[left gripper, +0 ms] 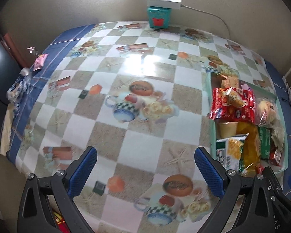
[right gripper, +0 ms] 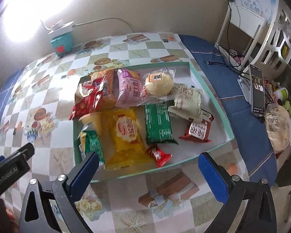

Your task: Organize snacks

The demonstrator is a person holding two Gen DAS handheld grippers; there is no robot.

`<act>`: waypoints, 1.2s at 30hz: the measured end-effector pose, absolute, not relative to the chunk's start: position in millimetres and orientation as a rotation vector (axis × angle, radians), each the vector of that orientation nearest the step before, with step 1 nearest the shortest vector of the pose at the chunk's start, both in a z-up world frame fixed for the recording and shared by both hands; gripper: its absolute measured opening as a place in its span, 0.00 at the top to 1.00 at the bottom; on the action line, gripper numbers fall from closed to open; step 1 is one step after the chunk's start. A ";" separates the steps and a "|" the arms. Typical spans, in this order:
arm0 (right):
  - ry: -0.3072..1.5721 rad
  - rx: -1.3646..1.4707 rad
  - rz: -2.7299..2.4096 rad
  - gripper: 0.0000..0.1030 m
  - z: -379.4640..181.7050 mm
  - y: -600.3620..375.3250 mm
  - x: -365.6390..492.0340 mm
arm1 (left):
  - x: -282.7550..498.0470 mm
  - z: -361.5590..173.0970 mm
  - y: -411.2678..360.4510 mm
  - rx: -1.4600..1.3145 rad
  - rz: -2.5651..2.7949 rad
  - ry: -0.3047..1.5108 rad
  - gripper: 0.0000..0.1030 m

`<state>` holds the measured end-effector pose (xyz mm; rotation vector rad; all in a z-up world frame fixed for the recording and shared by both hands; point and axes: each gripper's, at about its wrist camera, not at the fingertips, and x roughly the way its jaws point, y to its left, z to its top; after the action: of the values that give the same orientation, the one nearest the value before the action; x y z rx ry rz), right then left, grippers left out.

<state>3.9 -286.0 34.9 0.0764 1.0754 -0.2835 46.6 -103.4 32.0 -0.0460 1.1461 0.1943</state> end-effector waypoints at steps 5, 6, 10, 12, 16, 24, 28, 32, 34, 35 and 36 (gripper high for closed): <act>1.076 0.055 -0.271 0.00 33.5 -274.8 -15.1 | 27.9 32.2 -93.6 -0.026 0.189 1.159 0.03; 1.078 0.059 -0.266 0.00 32.9 -273.1 -20.1 | 24.2 32.6 -92.7 -0.020 0.176 1.164 0.03; 1.083 0.066 -0.258 0.00 31.4 -268.1 -33.3 | 7.7 39.2 -93.1 0.026 0.121 1.150 0.03; 1.083 0.062 -0.258 0.00 31.9 -265.8 -39.1 | 0.3 42.9 -93.8 0.063 0.110 1.137 0.03; 1.075 0.062 -0.261 0.00 35.1 -263.3 -47.6 | -8.7 49.1 -90.3 0.074 0.108 1.145 0.03; 1.049 0.081 -0.274 0.00 45.0 -264.2 -61.2 | -20.7 57.8 -81.3 0.067 0.084 1.152 0.03; 1.040 0.093 -0.292 0.00 47.8 -267.5 -61.8 | -21.7 59.3 -80.9 0.077 0.081 1.149 0.03; 1.028 0.101 -0.297 0.00 50.4 -269.8 -61.2 | -20.1 57.8 -83.9 0.095 0.068 1.153 0.03; 1.025 0.099 -0.300 0.00 51.1 -269.5 -60.5 | -19.3 57.0 -85.4 0.099 0.061 1.155 0.03; 1.024 0.098 -0.299 0.00 51.2 -269.8 -60.4 | -18.6 56.3 -85.6 0.099 0.057 1.157 0.03; 1.023 0.099 -0.297 0.00 51.3 -269.9 -60.0 | -18.2 55.7 -85.3 0.099 0.056 1.160 0.03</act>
<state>-60.0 -269.9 51.3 0.0986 1.0230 -0.2974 -18.2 -85.3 55.7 0.0989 1.1599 0.0555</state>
